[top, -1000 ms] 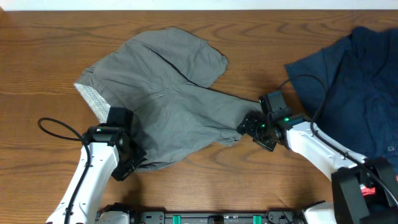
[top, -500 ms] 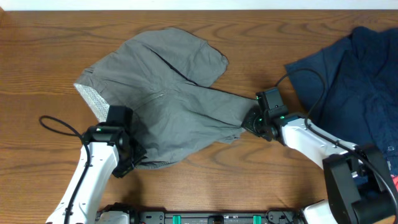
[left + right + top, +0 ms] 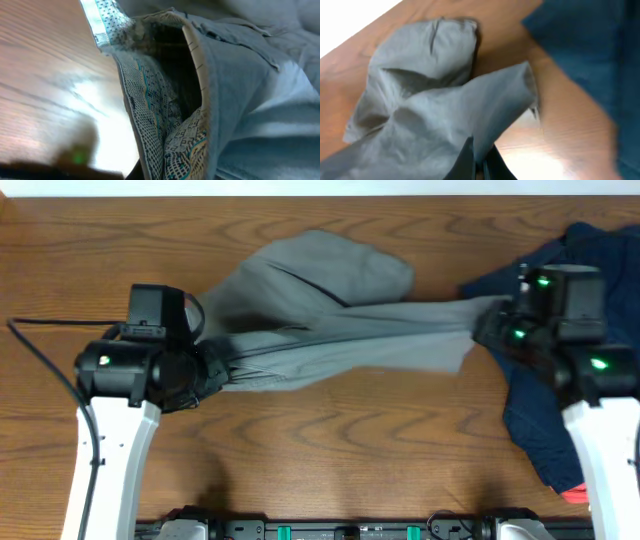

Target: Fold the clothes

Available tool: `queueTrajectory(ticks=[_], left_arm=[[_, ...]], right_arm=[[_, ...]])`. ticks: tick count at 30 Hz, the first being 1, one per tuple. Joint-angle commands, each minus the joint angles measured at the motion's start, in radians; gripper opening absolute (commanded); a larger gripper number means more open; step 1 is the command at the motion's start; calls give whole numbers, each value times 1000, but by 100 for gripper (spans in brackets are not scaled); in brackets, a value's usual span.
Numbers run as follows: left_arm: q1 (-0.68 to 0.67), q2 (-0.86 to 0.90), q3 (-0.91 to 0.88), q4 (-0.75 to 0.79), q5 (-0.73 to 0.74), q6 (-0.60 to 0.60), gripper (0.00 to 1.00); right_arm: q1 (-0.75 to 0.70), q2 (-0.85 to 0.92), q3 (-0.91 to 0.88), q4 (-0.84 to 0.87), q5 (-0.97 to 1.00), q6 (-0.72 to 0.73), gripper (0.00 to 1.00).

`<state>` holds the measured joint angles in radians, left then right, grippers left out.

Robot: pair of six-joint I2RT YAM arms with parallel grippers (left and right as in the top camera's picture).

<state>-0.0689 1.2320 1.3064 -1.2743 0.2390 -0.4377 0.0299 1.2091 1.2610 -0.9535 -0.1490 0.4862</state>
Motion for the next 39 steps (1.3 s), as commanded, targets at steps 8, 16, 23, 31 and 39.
queueTrajectory(ticks=[8,16,23,31,39], left_arm=[[17,-99,11,-318,-40,44,6],[17,-183,10,-185,-41,-31,6],[17,-149,-35,-74,-49,-256,6],[17,-93,-124,-31,-195,-583,6],[18,-34,-280,148,-314,-733,6]], right_arm=[[-56,-50,30,-208,425,-91,1],[-55,-39,45,48,227,-208,1],[-32,116,45,238,51,-212,1],[77,325,45,462,39,-215,4],[167,515,45,646,40,-233,6]])
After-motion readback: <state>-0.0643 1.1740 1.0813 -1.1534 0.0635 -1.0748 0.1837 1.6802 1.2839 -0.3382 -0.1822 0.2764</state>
